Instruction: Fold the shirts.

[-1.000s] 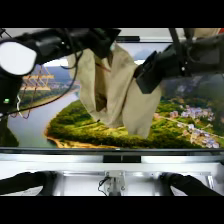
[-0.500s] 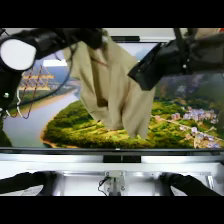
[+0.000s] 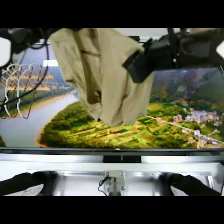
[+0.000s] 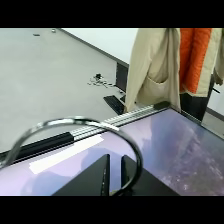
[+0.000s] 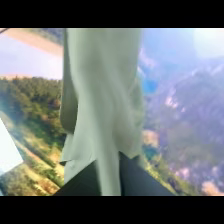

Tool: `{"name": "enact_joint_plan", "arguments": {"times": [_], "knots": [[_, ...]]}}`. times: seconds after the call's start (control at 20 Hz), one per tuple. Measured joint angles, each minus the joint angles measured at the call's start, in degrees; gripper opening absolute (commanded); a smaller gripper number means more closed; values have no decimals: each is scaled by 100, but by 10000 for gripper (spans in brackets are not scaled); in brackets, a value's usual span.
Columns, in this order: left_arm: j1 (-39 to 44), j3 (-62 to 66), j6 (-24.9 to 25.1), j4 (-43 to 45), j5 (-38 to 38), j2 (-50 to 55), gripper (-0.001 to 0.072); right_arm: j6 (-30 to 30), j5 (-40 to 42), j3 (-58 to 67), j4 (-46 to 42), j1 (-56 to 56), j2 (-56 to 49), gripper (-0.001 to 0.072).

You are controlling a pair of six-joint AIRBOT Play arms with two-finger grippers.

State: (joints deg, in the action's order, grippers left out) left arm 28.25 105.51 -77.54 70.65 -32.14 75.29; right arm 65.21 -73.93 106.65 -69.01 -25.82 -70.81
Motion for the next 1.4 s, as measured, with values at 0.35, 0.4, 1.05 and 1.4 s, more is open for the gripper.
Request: {"name": "enact_joint_plan", "arguments": {"times": [0.35, 0.4, 1.05, 1.4], "knots": [[-219, 11, -264, -214, -437, -164, 627, -374, 750, -4, 225, 2, -87, 58], [-260, 7, -267, -170, -612, -168, 627, -400, 767, -7, 256, 2, -96, 58], [-487, -4, -282, 402, -1276, -984, 622, 957, 1200, 2, -1412, 286, 221, 57], [-507, 7, -269, 527, -1412, -1290, 610, 2033, 1088, 2, -2131, 2135, 968, 57]]}}
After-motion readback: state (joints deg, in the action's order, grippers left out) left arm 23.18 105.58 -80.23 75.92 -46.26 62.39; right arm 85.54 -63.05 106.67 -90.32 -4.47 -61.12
